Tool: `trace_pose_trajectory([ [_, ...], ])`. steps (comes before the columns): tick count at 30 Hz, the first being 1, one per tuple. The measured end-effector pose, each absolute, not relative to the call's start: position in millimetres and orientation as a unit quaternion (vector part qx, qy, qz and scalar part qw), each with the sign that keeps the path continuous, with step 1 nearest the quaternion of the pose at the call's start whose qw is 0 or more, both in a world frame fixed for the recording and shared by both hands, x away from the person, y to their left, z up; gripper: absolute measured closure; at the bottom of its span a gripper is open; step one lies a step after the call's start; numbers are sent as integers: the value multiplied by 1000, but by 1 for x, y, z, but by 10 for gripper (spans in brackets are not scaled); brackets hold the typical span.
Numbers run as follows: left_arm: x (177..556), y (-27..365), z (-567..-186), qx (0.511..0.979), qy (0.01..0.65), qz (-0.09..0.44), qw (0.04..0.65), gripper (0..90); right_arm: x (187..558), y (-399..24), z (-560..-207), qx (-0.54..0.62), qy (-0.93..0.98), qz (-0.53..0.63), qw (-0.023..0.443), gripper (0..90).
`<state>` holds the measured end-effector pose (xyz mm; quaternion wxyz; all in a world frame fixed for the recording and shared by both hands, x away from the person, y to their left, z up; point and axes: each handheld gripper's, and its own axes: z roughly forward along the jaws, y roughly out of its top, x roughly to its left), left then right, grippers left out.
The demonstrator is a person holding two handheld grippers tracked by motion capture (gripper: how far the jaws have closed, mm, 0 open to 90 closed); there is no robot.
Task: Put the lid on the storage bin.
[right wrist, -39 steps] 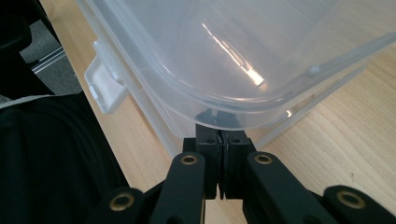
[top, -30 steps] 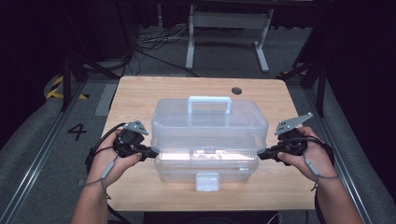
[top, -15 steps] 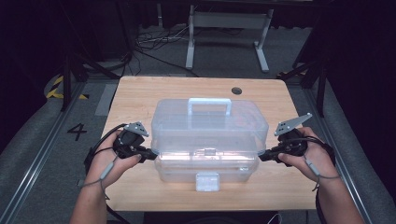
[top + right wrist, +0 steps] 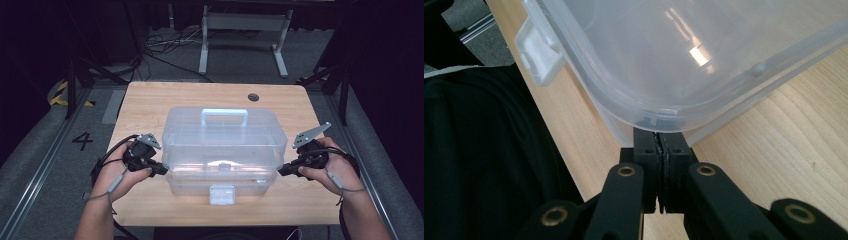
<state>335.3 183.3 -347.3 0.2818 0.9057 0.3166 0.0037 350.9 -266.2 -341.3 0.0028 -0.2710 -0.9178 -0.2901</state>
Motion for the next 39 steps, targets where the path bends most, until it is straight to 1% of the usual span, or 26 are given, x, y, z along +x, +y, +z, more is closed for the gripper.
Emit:
trace_pose_trajectory([
  [28, 337, 180, -358, 922, 305, -31, 235, 873, 354, -259, -355, -256, -937, -236, 38, 882],
  [32, 337, 180, -360, 923, 304, -31, 232, 861, 355, -259, -356, -256, -937, -233, 40, 882],
  [39, 337, 181, -363, 926, 303, -37, 222, 868, 355, -260, -358, -255, -940, -221, 41, 883],
])
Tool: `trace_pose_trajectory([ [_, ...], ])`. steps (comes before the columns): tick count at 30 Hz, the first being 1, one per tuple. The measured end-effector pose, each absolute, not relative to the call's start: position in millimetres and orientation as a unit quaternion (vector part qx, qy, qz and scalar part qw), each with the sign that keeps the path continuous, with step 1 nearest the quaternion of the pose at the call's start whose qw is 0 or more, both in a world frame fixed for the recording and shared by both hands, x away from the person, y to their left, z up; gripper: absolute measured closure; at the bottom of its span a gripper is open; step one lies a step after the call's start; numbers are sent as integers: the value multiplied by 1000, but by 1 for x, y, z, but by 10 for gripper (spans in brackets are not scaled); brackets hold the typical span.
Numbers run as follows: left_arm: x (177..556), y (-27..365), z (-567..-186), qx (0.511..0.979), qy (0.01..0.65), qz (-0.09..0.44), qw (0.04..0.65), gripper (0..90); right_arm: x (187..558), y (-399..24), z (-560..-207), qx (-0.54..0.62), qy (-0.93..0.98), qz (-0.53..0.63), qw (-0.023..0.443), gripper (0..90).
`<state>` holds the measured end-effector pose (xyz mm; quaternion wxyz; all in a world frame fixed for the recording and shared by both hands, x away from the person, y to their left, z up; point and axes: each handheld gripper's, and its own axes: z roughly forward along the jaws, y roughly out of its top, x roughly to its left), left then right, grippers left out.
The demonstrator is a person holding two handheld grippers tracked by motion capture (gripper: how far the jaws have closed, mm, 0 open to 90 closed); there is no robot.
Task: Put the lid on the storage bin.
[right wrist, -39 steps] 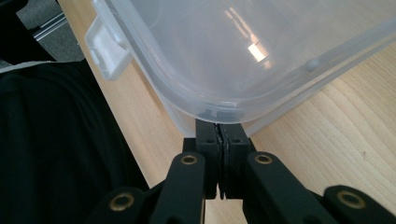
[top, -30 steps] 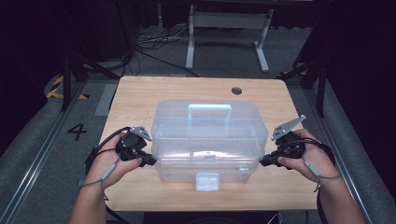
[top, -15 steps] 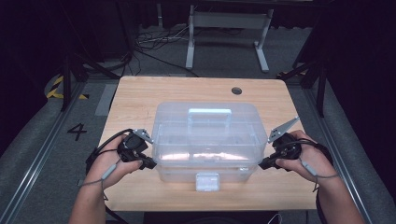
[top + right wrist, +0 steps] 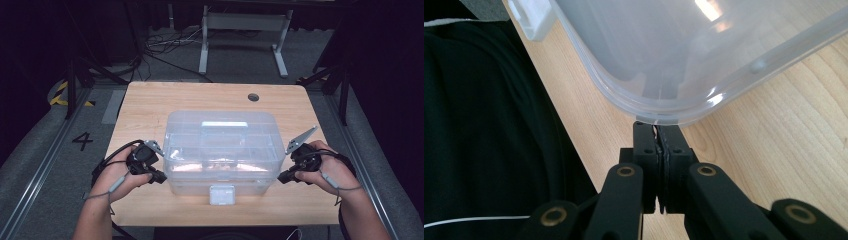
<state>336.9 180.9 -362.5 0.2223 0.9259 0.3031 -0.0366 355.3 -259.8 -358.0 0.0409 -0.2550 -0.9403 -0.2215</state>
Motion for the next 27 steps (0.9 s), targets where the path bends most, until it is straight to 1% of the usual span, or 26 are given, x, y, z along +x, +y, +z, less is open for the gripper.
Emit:
trace_pose_trajectory([
  [11, 338, 184, -367, 928, 305, -41, 211, 870, 357, -260, -361, -251, -944, -207, 45, 888],
  [16, 339, 185, -368, 926, 310, -44, 211, 865, 357, -264, -359, -255, -940, -220, 50, 896],
  [21, 338, 190, -364, 922, 311, -41, 228, 846, 357, -266, -357, -254, -939, -225, 52, 895],
  [27, 335, 197, -357, 911, 315, -34, 263, 835, 357, -274, -349, -258, -934, -241, 44, 893],
])
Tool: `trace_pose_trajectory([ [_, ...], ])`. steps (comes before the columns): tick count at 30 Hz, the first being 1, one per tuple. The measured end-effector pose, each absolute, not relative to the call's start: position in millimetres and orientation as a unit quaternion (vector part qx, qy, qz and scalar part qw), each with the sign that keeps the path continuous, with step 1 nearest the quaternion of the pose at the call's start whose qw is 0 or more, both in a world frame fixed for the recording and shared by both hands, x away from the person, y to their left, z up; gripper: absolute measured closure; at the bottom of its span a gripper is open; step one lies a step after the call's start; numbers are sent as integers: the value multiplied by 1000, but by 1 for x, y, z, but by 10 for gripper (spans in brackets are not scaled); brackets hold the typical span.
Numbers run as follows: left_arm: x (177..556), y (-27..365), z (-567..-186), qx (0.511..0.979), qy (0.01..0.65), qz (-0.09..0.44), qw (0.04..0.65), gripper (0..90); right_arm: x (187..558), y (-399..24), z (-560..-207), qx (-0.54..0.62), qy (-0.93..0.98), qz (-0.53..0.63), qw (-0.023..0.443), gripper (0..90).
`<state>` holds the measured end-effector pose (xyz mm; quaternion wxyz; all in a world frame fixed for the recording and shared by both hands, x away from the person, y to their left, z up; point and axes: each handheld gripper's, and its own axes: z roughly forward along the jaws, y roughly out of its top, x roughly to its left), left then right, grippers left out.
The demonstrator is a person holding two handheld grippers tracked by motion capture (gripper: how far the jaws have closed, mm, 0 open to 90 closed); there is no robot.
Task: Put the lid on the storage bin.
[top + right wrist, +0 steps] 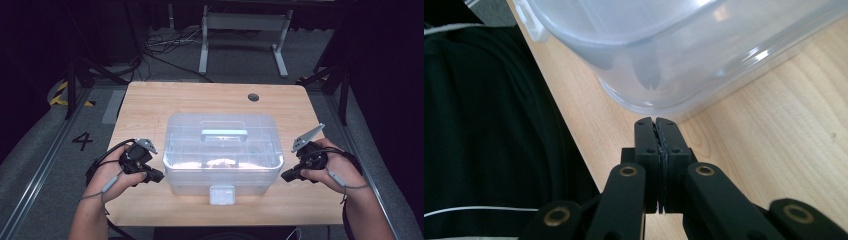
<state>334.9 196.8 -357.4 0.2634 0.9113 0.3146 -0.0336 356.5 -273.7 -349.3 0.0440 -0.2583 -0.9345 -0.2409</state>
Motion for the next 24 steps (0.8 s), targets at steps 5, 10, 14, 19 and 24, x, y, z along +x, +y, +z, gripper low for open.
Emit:
trace_pose_trajectory([
  [5, 332, 203, -353, 902, 325, -23, 285, 838, 357, -280, -341, -258, -930, -259, 36, 887],
  [10, 330, 208, -354, 889, 343, -16, 304, 835, 364, -283, -336, -256, -926, -277, 32, 886],
  [14, 327, 213, -357, 879, 360, -11, 312, 828, 371, -287, -330, -260, -920, -293, 22, 887],
  [19, 323, 219, -358, 868, 376, 0, 323, 820, 375, -291, -324, -247, -915, -317, 23, 887],
  [24, 321, 224, -361, 857, 394, 11, 333, 812, 380, -296, -313, -249, -901, -354, 3, 897],
])
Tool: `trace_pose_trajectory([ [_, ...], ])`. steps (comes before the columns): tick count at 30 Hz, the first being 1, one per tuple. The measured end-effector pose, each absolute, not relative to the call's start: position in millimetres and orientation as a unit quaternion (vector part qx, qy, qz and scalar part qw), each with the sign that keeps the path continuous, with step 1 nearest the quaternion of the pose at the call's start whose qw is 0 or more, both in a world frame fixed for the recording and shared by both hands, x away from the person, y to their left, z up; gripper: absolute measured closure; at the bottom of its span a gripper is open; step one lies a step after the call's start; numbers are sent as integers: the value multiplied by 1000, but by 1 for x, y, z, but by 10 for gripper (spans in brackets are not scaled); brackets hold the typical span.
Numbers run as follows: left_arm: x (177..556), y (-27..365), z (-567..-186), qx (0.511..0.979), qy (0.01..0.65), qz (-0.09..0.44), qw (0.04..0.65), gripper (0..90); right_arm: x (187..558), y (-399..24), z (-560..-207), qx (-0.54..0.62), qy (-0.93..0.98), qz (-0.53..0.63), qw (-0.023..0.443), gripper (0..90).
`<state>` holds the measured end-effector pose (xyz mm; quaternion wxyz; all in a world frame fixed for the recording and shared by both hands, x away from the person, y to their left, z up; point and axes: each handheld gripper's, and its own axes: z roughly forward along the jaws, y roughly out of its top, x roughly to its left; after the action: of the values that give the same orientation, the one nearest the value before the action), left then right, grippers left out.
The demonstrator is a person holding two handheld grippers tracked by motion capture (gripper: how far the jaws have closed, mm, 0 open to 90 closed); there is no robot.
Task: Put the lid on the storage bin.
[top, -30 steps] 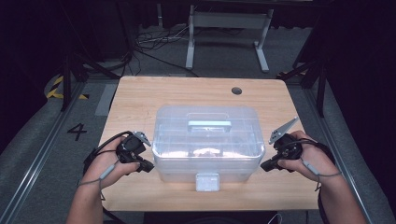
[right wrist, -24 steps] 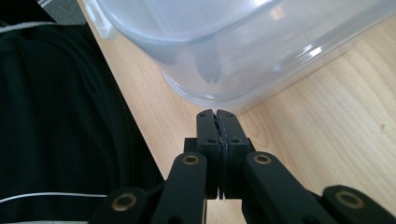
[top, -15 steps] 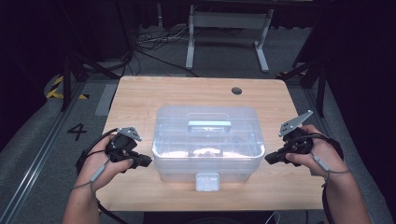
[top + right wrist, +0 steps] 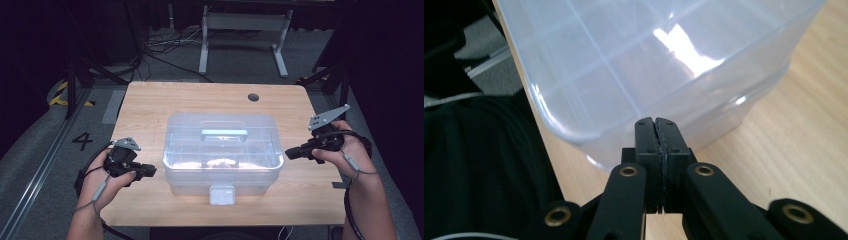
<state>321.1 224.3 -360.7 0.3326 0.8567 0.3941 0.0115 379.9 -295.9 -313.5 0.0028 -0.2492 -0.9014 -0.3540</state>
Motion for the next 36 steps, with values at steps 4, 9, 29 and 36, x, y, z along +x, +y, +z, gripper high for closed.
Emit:
trace_pose_trajectory([
  [4, 321, 228, -361, 850, 401, 18, 340, 807, 385, -298, -309, -250, -884, -394, -10, 892],
  [9, 324, 233, -362, 838, 415, 34, 354, 783, 391, -304, -306, -272, -851, -447, -36, 889],
  [29, 357, 253, -389, 785, 484, 115, 370, 463, 425, -341, -335, -378, -746, -530, -138, 579],
  [36, 367, 265, -402, 769, 498, 139, 376, 395, 443, -358, -354, -400, -746, -503, -177, 469],
])
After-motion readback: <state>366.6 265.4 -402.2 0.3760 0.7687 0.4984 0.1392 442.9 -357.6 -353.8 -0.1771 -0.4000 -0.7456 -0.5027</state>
